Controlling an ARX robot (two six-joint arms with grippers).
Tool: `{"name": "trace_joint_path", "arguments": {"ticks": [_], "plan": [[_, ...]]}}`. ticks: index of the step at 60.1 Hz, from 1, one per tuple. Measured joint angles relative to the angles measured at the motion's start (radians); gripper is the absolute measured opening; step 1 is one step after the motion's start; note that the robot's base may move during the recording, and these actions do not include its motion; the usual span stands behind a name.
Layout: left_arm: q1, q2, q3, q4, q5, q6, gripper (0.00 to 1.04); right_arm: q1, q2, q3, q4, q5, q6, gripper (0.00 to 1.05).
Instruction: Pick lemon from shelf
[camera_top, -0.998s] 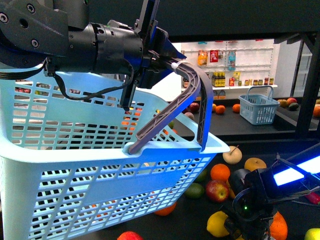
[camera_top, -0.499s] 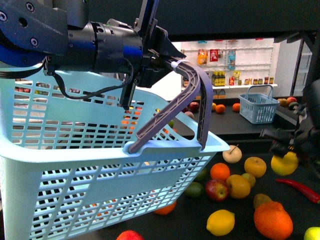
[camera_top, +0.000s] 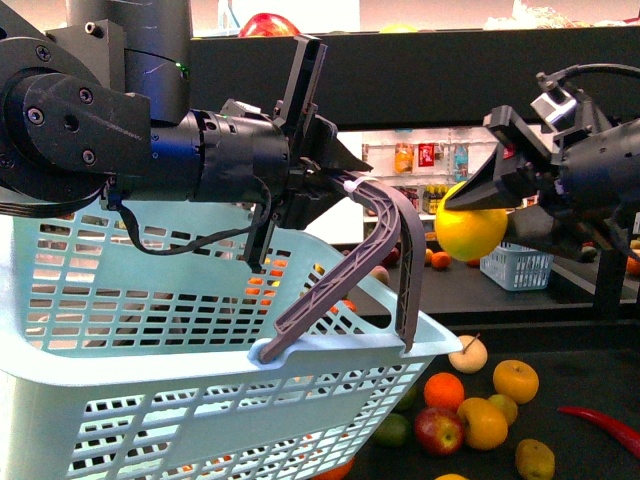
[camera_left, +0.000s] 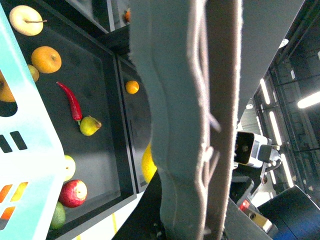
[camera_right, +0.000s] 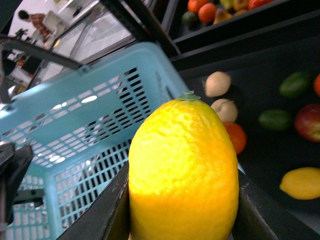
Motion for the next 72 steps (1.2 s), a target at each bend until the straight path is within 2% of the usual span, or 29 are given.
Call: {"name": "trace_joint_path", "arguments": {"ticks": [19, 48, 72], "plan": [[0.000, 0.000, 0.000, 0.000, 0.000, 0.000, 0.10, 0.073, 0.056, -0.011, 0.034, 0.016, 0.054, 0.44], [0.000, 0.000, 0.000, 0.000, 0.000, 0.000, 0.10, 0.113, 0.198, 0.030, 0.069, 0.063, 0.098, 0.44], [0.000, 0.000, 0.000, 0.000, 0.000, 0.000, 0.10, 0.148, 0.219, 0.061, 0.075, 0.063, 0.125, 0.44]]}}
